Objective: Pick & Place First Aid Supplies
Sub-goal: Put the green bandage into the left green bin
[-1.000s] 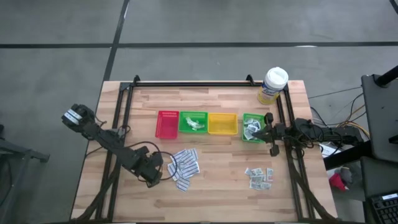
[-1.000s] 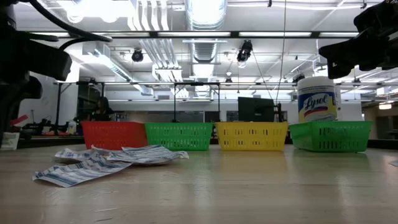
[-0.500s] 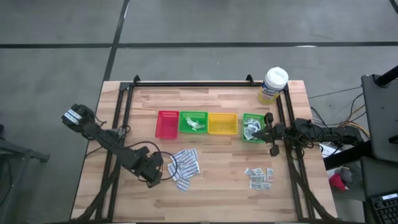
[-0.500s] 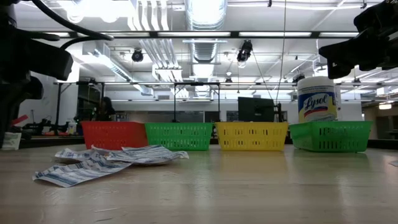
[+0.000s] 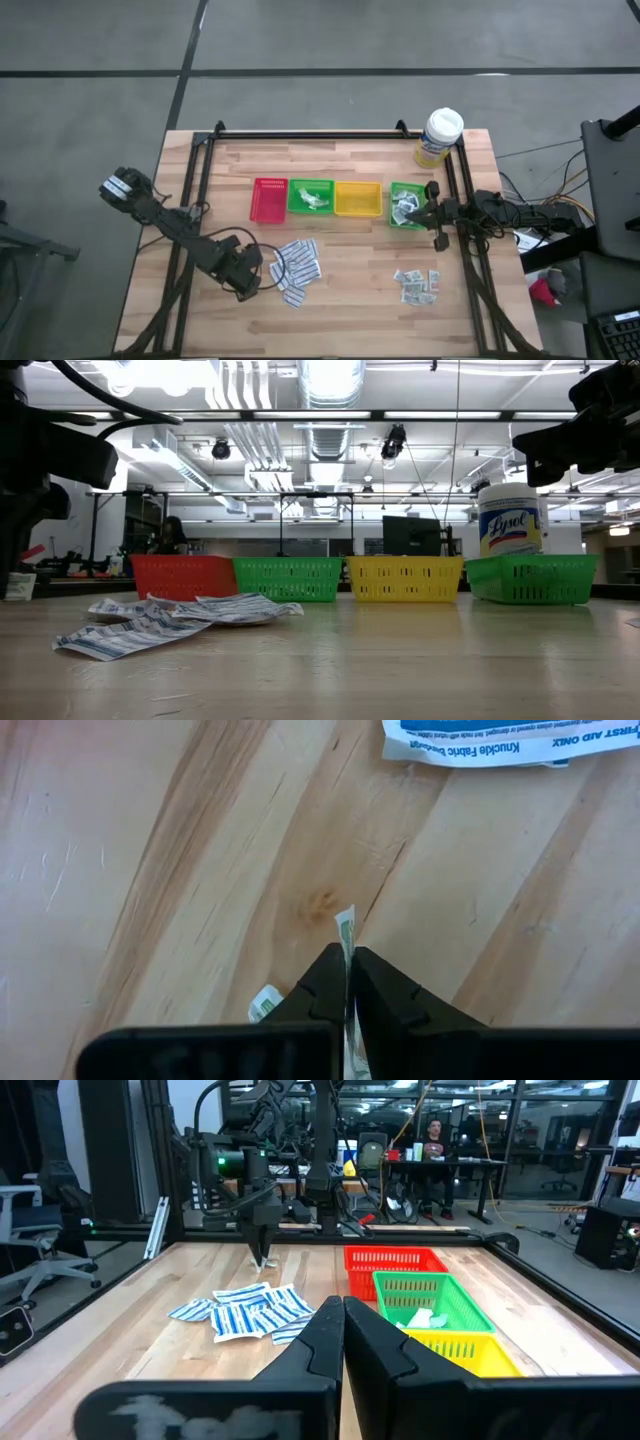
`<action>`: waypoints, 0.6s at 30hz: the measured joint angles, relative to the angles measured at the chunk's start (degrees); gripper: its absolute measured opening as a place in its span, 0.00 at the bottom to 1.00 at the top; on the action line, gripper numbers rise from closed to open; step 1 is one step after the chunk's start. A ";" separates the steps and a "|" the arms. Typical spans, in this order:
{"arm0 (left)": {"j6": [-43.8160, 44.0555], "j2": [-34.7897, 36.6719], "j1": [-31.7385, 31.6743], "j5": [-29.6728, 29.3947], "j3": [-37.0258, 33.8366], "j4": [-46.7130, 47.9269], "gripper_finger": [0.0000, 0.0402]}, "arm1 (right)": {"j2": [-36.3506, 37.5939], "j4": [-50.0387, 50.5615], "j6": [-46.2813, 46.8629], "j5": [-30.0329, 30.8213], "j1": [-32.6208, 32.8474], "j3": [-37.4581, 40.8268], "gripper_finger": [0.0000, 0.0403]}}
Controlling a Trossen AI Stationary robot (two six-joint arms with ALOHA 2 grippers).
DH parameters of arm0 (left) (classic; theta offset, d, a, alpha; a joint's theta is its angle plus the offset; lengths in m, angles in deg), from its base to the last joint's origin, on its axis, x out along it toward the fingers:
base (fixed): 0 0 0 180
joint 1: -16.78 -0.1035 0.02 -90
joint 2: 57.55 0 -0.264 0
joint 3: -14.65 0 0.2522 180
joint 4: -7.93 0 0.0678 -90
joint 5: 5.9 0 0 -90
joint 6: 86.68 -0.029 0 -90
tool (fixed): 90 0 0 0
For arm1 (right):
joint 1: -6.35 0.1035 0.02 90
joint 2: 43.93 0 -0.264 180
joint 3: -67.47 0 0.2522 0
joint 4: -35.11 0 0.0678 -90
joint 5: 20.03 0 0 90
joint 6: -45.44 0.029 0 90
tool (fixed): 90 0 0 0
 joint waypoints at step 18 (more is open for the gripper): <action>0.02 0.00 0.00 -0.46 0.00 0.02 0.08 | -0.02 0.01 0.00 0.00 -0.01 0.00 0.02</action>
